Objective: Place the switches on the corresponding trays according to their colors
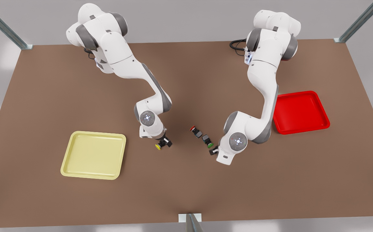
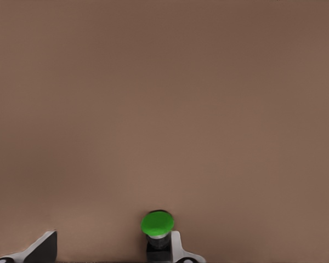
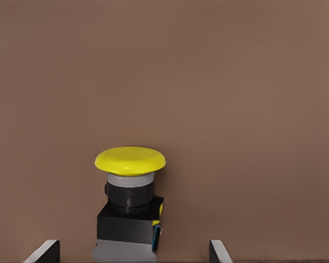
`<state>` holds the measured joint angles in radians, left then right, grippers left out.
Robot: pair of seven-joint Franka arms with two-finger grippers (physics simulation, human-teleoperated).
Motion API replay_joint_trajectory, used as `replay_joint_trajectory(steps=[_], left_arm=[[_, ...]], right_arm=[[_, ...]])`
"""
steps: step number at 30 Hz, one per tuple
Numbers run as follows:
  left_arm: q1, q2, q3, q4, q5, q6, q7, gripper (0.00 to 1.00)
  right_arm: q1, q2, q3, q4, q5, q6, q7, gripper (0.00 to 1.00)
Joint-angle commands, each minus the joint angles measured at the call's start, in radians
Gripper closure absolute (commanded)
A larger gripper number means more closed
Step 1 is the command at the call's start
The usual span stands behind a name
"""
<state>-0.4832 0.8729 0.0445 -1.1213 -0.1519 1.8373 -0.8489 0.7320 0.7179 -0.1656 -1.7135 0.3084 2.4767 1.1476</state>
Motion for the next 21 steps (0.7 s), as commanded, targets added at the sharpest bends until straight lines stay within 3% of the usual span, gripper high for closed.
replay_joint_trajectory(steps=[1, 6, 17, 19, 21], left_arm=[[0.0, 0.0, 0.0, -0.003, -0.034, 0.0, -0.001, 0.0], [-0.012, -0.065, 0.0, -0.143, -0.028, 0.062, -0.001, 0.01], [-0.034, -0.051, -0.002, -0.175, -0.029, 0.155, -0.064, 0.01], [-0.034, -0.051, -0.002, -0.186, -0.023, 0.161, -0.062, 0.01], [-0.038, -0.063, -0.006, -0.216, -0.026, 0.178, -0.062, 0.01]], right_arm=[[-0.002, 0.0, -0.002, 0.002, 0.001, -0.007, 0.001, 0.0], [0.004, 0.017, -0.003, 0.014, 0.032, -0.019, 0.055, 0.0], [0.001, 0.048, -0.003, 0.051, 0.04, -0.005, 0.05, 0.02], [0.0, 0.048, -0.003, 0.049, 0.04, -0.005, 0.049, 0.25], [0.0, 0.048, -0.002, 0.049, 0.04, -0.005, 0.049, 0.31]])
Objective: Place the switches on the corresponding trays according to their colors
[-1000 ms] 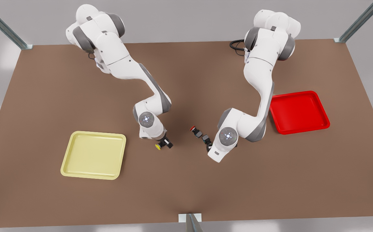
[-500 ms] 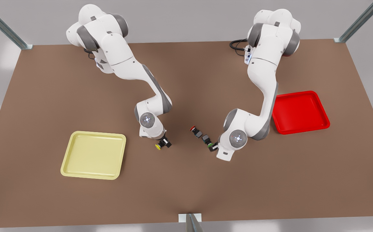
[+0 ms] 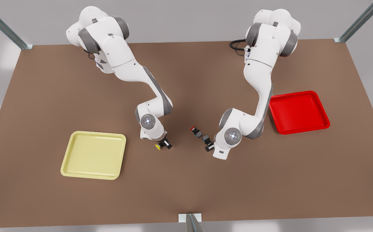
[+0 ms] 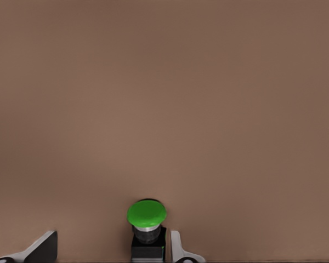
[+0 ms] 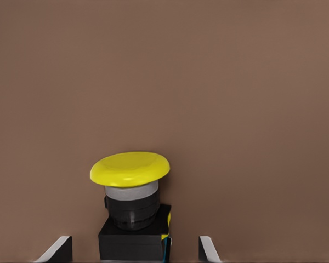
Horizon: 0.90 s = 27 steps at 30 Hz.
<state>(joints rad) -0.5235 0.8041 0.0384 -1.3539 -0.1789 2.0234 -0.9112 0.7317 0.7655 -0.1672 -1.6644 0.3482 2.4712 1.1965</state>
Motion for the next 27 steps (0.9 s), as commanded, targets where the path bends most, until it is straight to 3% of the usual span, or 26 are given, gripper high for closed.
replay_joint_trajectory(steps=[1, 12, 16, 27], left_arm=[[-0.003, -0.013, 0.0, -0.013, 0.001, 0.003, 0.003, 0.01], [-0.041, -0.049, 0.002, -0.105, -0.002, 0.078, -0.003, 0.01], [-0.11, -0.048, 0.061, -0.096, -0.004, 0.086, -0.003, 0.01], [-0.185, -0.056, 0.083, -0.146, -0.086, 0.12, -0.094, 0.01]], right_arm=[[0.0, 0.0, 0.002, 0.0, 0.0, 0.0, 0.0, 0.33], [-0.008, -0.008, 0.008, -0.008, 0.012, 0.002, -0.011, 0.35], [-0.008, -0.006, 0.008, -0.008, 0.012, 0.002, -0.011, 0.35], [-0.009, -0.006, 0.009, -0.009, 0.012, 0.0, -0.032, 0.43]])
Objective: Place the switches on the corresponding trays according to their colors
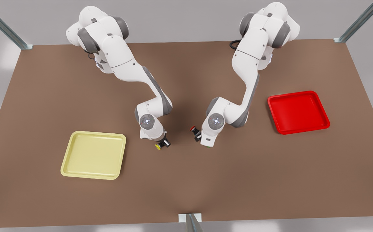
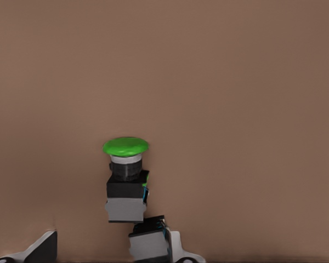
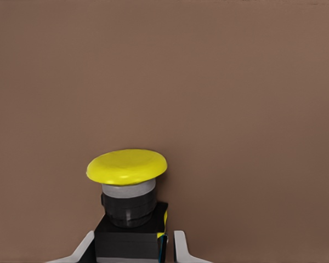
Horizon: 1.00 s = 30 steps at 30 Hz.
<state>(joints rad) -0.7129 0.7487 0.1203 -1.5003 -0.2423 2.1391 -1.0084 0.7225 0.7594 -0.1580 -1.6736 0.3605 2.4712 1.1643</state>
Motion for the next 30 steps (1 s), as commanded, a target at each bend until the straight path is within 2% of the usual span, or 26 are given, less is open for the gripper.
replay_joint_trajectory(steps=[1, 10, 13, 30], left_arm=[[-0.002, 0.0, -0.001, 0.0, -0.034, -0.002, -0.018, 0.01], [-0.036, 0.005, 0.004, -0.008, -0.04, 0.01, -0.039, 0.01], [-0.089, 0.006, 0.078, -0.008, -0.038, 0.012, -0.036, 0.01], [-0.155, 0.046, 0.11, -0.006, -0.107, 0.035, -0.084, 0.01]], right_arm=[[0.0, 0.0, 0.0, -0.002, 0.0, 0.0, 0.0, 0.43], [-0.006, 0.0, 0.002, -0.002, 0.0, -0.002, -0.017, 0.43], [-0.006, 0.001, 0.002, -0.002, 0.0, -0.002, -0.025, 0.44], [-0.011, -0.008, 0.002, -0.003, 0.0, -0.009, -0.048, 0.46]])
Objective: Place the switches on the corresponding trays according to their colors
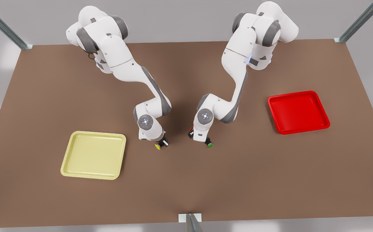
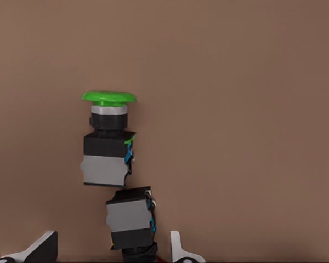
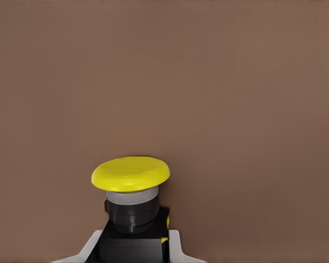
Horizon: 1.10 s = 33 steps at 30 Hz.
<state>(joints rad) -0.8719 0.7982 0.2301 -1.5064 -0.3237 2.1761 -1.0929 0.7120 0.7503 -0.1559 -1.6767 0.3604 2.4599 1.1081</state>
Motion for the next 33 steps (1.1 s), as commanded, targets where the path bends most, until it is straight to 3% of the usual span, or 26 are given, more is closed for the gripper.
replay_joint_trajectory(steps=[1, 8, 14, 20, 26, 31, 32, 33], left_arm=[[-0.002, 0.004, 0.0, 0.0, -0.038, 0.013, -0.001, 0.01], [-0.01, 0.015, 0.017, 0.0, -0.189, 0.042, -0.007, 0.02], [-0.019, 0.021, 0.02, -0.017, -0.187, 0.05, -0.088, 0.01], [-0.027, 0.022, 0.02, -0.035, -0.189, 0.071, -0.09, 0.03], [-0.041, 0.035, 0.018, -0.041, -0.19, 0.086, -0.091, 0.03], [-0.064, 0.045, 0.018, -0.044, -0.202, 0.093, -0.111, 0.03], [-0.07, 0.052, 0.018, -0.044, -0.206, 0.109, -0.113, 0.03], [-0.073, 0.055, 0.018, -0.044, -0.207, 0.114, -0.122, 0.03]], right_arm=[[0.0, 0.0, -0.001, 0.0, 0.0, -0.001, -0.002, 0.46], [0.0, -0.005, -0.001, -0.002, 0.0, -0.001, -0.005, 0.46], [-0.052, -0.051, -0.002, -0.021, -0.005, -0.012, -0.07, 0.46], [-0.16, -0.092, -0.002, -0.021, -0.014, -0.056, -0.198, 0.46], [-0.433, -0.124, -0.001, -0.023, -0.048, -0.145, -0.611, 0.46], [-0.514, -0.172, -0.001, -0.118, -0.08, -0.137, -0.806, 0.46], [-0.525, -0.172, -0.001, -0.124, -0.086, -0.137, -0.837, 0.1], [-0.525, -0.17, -0.001, -0.126, -0.094, -0.124, -0.838, 0.0]])
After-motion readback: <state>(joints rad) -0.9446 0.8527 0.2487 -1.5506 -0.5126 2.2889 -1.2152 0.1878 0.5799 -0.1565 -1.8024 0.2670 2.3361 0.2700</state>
